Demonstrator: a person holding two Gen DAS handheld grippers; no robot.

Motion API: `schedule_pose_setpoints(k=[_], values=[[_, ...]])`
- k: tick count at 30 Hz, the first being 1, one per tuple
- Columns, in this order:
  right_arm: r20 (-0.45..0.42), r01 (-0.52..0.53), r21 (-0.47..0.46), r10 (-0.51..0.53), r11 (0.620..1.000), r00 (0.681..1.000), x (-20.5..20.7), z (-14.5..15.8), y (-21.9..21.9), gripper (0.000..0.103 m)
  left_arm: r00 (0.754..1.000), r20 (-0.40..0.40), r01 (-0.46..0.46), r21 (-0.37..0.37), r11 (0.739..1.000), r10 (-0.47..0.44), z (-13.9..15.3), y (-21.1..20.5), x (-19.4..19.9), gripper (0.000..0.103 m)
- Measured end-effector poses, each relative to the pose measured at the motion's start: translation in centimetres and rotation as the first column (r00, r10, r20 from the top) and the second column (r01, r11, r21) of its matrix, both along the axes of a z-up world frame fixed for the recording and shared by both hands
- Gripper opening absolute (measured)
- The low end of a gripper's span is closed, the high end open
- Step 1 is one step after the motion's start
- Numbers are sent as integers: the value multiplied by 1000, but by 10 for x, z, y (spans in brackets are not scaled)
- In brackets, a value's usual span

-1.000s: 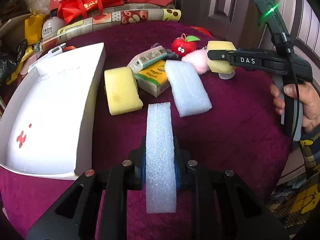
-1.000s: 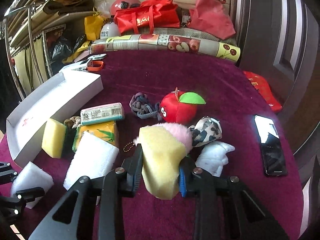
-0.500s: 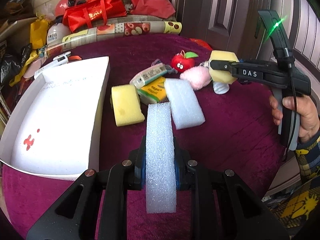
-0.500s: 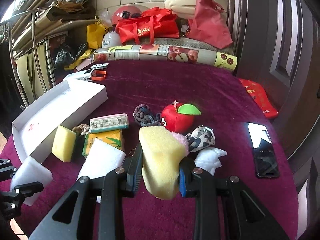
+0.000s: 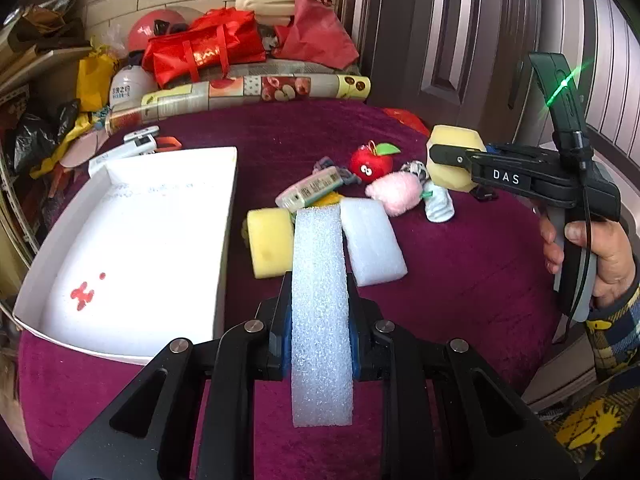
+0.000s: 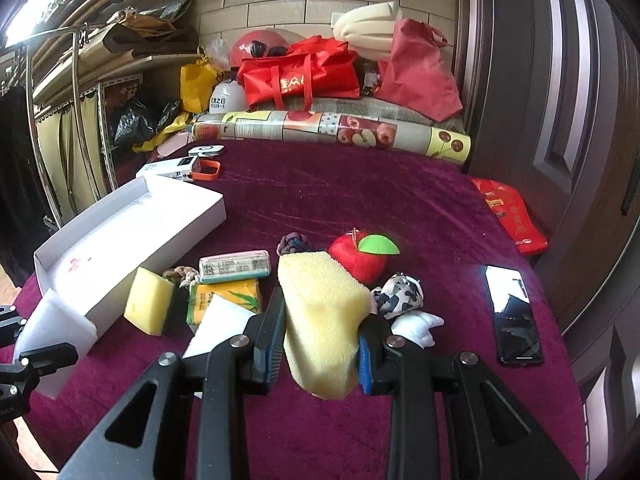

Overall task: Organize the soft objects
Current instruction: 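Carry foam strip and yellow sponge into the white box and open both tools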

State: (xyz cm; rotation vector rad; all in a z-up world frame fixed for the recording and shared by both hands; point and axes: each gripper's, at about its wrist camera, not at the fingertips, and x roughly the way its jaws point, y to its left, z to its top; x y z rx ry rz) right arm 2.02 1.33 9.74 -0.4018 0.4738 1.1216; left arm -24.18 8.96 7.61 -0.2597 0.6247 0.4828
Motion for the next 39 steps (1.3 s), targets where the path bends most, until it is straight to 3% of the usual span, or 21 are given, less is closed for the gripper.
schedule_pose_setpoints(k=[6,12,18,21,26,32,39], values=[[15,-3,29,2,1000,1000,-10,13,1,30,999,44,-33,32,999,32,15,5,-12,20],[-14,-15,91,17,996,1000,-19,30,5,30,988,101,-130,91,987,120,40,28,-32,20],[-120,-79,141,96,987,988,-27,46,28,30,958,110,-280,147,949,266,62,73,-40,20],[-219,-132,174,169,976,961,-32,54,49,30,934,103,-357,178,917,344,65,97,-40,20],[-306,-232,147,267,962,914,-58,46,101,31,873,45,-483,206,851,485,48,144,-38,20],[-371,-306,54,304,950,878,-96,15,160,32,833,-6,-546,146,825,553,14,183,-37,20],[-397,-304,2,280,953,874,-112,-18,196,34,798,-37,-592,136,795,601,-3,202,-34,21]])
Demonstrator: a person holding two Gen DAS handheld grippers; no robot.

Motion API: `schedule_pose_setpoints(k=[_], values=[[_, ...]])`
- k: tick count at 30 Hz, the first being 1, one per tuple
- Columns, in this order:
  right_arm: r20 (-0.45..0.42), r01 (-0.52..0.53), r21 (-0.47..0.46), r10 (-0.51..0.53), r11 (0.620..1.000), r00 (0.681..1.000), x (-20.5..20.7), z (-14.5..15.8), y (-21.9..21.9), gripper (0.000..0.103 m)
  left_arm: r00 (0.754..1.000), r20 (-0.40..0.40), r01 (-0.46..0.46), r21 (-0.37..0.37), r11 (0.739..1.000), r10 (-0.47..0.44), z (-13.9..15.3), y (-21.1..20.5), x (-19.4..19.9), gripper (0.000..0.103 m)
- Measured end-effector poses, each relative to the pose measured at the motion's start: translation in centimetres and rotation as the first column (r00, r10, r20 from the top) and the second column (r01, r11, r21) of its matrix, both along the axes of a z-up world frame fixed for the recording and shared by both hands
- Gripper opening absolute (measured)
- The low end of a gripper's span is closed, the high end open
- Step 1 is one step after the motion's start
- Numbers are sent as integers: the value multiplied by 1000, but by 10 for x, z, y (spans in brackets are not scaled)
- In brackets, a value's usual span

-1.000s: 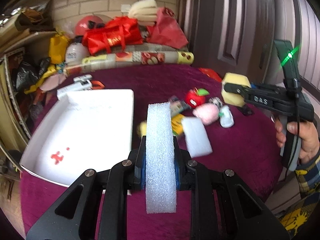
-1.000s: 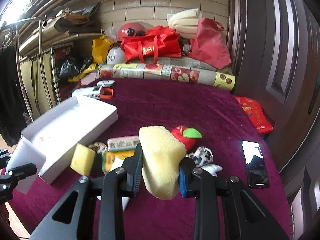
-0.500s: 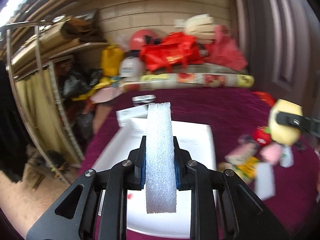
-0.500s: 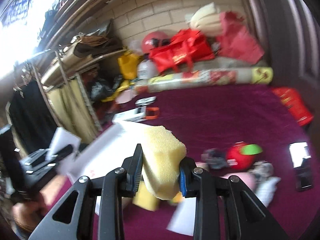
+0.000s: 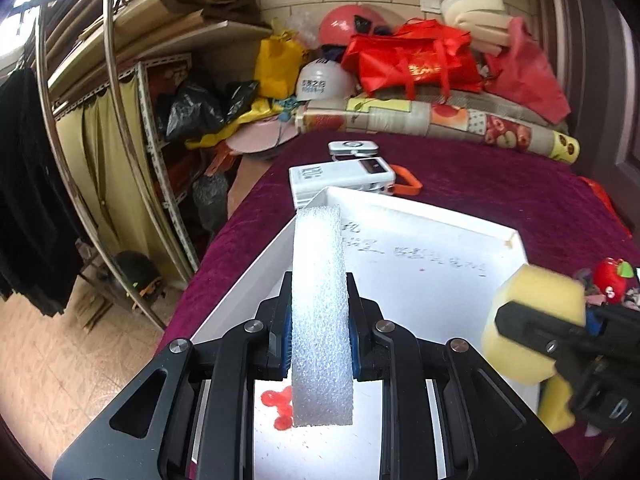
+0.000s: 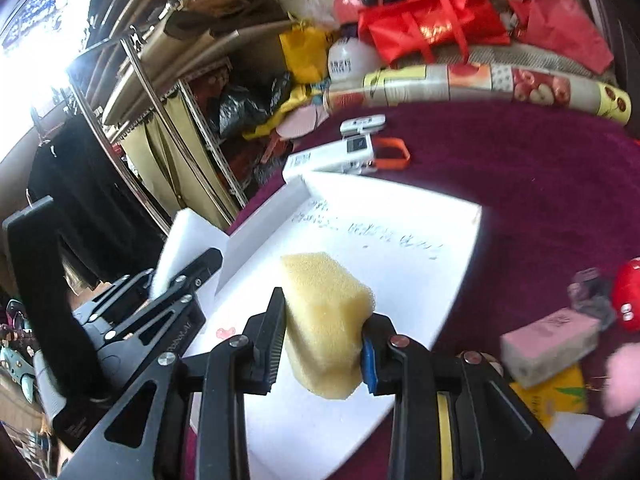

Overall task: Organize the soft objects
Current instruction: 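Carry foam strip and yellow sponge into the white box and open both tools, then grasp the white foam block with left tool while right tool grasps white sock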

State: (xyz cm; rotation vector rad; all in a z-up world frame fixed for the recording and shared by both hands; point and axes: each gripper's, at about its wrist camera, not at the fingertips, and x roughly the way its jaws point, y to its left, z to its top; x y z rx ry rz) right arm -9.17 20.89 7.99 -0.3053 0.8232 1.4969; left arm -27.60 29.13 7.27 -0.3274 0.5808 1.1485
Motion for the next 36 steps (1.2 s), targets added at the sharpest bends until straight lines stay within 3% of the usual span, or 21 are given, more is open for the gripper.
schedule_pose_setpoints(k=[3,4,5,6,7,8,9,10,17,23,27,31,36], values=[[7,27,3,-27,1000,1000,1,-5,4,42,1000,-5,-19,2,1000,19,-3,6,-1,22],[8,30,-3,-30,1000,1000,1,-8,6,49,1000,-2,-27,3,1000,27,-3,6,-3,26],[5,27,-5,-27,1000,1000,1,-10,8,63,999,6,-35,7,999,35,-3,8,-5,51],[5,27,-7,-27,1000,1000,1,-11,9,72,999,5,-54,21,998,54,-3,8,-7,84],[7,38,6,-38,999,999,2,-12,8,84,996,8,-85,49,995,84,-2,9,-12,95],[18,50,19,-50,999,999,3,-13,6,89,995,16,-100,68,993,99,-1,9,-16,103],[34,59,22,-60,998,998,4,-13,5,92,994,23,-108,69,992,107,-1,10,-19,103],[42,60,24,-61,998,997,4,-13,5,101,992,34,-124,58,991,123,-1,12,-25,103],[56,90,121,-97,989,994,10,11,-26,103,981,140,-143,57,988,134,12,-3,-45,103],[40,173,274,-191,946,981,46,54,-85,103,978,206,-44,108,993,21,35,-42,-33,103],[-5,265,385,-285,884,958,91,80,-138,103,969,227,73,117,990,-99,47,-65,-11,103],[7,352,409,-389,842,921,132,89,-186,103,951,211,205,119,971,-227,52,-88,19,103],[53,522,319,-564,791,824,179,72,-234,103,916,186,344,89,935,-355,44,-115,50,103]])
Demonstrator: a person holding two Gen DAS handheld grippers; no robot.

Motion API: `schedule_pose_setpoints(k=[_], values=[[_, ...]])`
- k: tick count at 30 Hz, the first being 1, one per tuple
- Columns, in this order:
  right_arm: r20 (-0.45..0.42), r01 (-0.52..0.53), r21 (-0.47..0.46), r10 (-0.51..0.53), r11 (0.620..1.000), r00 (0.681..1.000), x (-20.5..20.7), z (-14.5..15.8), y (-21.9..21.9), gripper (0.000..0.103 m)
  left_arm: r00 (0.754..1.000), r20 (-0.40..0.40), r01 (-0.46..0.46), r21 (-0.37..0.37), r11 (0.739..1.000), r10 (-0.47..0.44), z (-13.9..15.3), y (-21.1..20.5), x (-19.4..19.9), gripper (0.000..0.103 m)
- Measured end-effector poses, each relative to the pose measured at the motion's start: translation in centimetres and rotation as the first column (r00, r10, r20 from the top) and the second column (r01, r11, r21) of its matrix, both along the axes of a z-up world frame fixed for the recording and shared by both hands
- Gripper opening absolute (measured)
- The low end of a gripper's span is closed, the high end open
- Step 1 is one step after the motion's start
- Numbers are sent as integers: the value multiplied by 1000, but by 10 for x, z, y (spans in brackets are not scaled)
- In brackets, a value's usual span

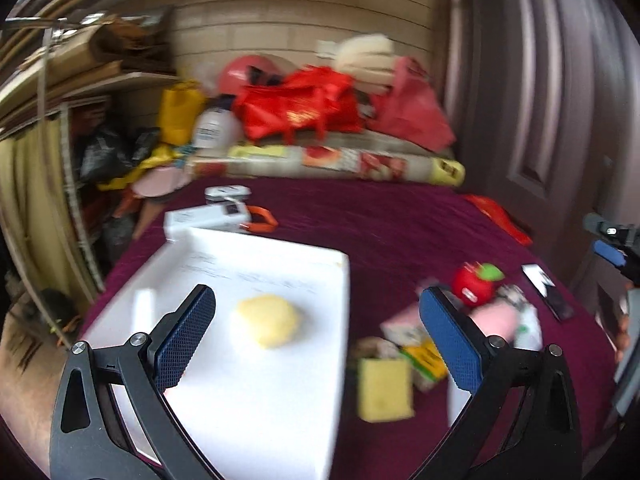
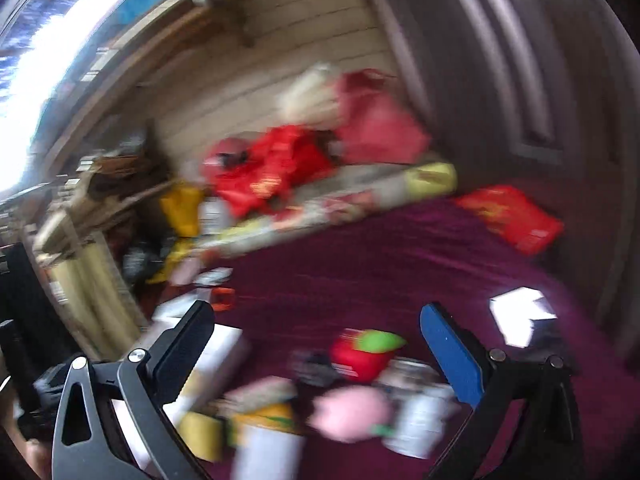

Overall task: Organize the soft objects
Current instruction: 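Grasp the white foam block with left tool while right tool grasps white sock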

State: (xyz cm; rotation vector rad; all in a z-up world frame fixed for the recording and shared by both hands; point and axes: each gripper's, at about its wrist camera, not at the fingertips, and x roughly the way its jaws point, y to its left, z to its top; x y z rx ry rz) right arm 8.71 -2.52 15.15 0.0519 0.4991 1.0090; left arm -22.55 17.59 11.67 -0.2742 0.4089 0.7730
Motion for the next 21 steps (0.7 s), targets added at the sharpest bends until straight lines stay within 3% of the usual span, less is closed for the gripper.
schedule_pose_setpoints(k=[5,8,10,13,15,16,17,18,21], values=[[33,77,-251,-71,965,997,20,-49,-3,103,980,-22,197,-78,977,-199,-23,-37,28,103],[-24,11,-370,-22,929,999,27,-82,11,103,928,-78,353,-125,927,-364,-42,-68,54,103],[-46,-44,-436,27,899,999,27,-98,22,103,894,-130,408,-155,900,-428,-53,-84,72,103],[-26,-64,-473,59,879,998,23,-108,33,101,873,-206,411,-173,895,-441,-66,-95,96,103],[-18,-76,-496,77,865,997,23,-111,44,95,875,-243,384,-178,906,-418,-71,-94,108,103],[-16,-79,-515,83,853,996,23,-113,49,84,875,-256,373,-186,909,-411,-74,-92,114,103],[-23,-85,-527,85,846,996,26,-117,52,59,874,-275,359,-190,914,-401,-78,-89,119,103],[-41,-95,-524,86,846,995,26,-120,51,50,871,-299,348,-184,919,-389,-82,-88,122,103],[-24,-92,-499,92,862,995,18,-121,37,45,867,-321,341,-176,923,-381,-89,-88,127,101]])
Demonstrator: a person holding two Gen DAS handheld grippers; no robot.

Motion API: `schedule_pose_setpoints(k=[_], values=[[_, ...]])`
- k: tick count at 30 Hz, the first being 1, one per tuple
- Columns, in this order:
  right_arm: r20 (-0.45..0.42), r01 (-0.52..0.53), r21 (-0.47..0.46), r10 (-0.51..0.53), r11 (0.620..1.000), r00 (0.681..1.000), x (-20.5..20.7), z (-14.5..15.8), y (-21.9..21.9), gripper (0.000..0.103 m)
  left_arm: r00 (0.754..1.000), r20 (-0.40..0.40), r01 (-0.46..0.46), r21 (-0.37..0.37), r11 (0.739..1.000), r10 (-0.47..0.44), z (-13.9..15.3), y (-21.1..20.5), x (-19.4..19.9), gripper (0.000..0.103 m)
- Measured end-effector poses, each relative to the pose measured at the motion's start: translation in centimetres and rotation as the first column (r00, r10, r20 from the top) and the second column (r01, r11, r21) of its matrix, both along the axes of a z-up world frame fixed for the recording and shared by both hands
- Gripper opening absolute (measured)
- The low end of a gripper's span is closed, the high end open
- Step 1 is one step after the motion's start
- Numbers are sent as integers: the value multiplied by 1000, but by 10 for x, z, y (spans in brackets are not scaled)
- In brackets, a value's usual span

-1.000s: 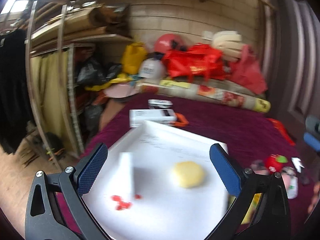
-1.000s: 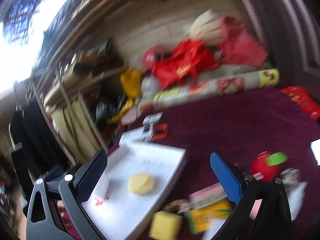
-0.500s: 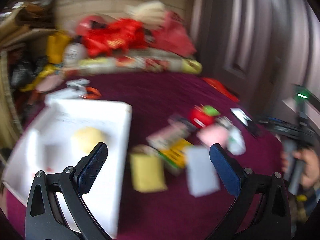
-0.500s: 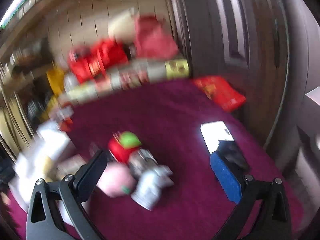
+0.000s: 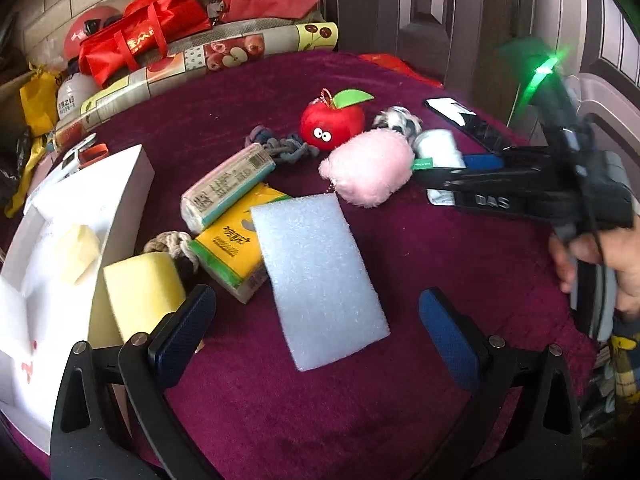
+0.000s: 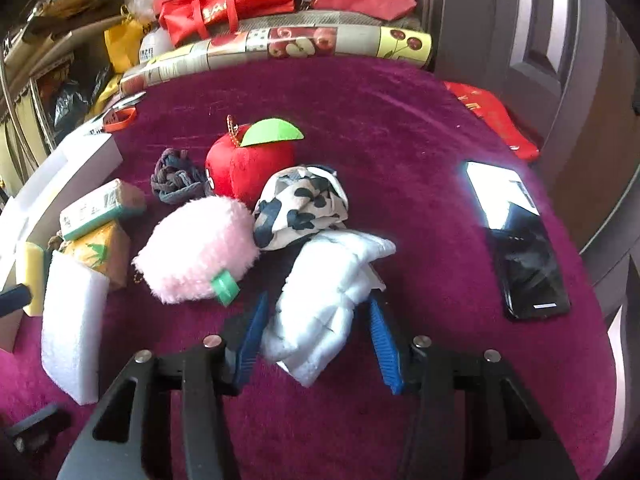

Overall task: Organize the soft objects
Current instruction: 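Grasp the white foam block with left tool while right tool grasps white sock, then carry foam block and white sock into the white box and open both tools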

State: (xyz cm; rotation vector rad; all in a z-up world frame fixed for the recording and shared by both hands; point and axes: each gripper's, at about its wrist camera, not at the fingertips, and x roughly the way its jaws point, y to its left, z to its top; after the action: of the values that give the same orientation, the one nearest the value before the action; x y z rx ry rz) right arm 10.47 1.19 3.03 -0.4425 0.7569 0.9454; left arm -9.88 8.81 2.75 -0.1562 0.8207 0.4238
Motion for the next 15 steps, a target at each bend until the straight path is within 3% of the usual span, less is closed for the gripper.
schedule_pose_setpoints(k=[1,4,7,15], values=[[5,0,11,0,1000,1000,-3,0,-5,44,1000,2,0,0,1000,0,-2,1,0,98],[-2,6,49,-6,999,1000,-5,6,-13,41,999,-29,-15,23,1000,15,-8,2,5,73],[-24,13,55,-12,998,1000,-1,4,-11,41,998,-55,-12,-35,999,10,-19,7,10,55],[-12,23,99,-22,995,1000,-2,10,-15,41,999,32,-20,32,999,19,1,-3,-2,52]])
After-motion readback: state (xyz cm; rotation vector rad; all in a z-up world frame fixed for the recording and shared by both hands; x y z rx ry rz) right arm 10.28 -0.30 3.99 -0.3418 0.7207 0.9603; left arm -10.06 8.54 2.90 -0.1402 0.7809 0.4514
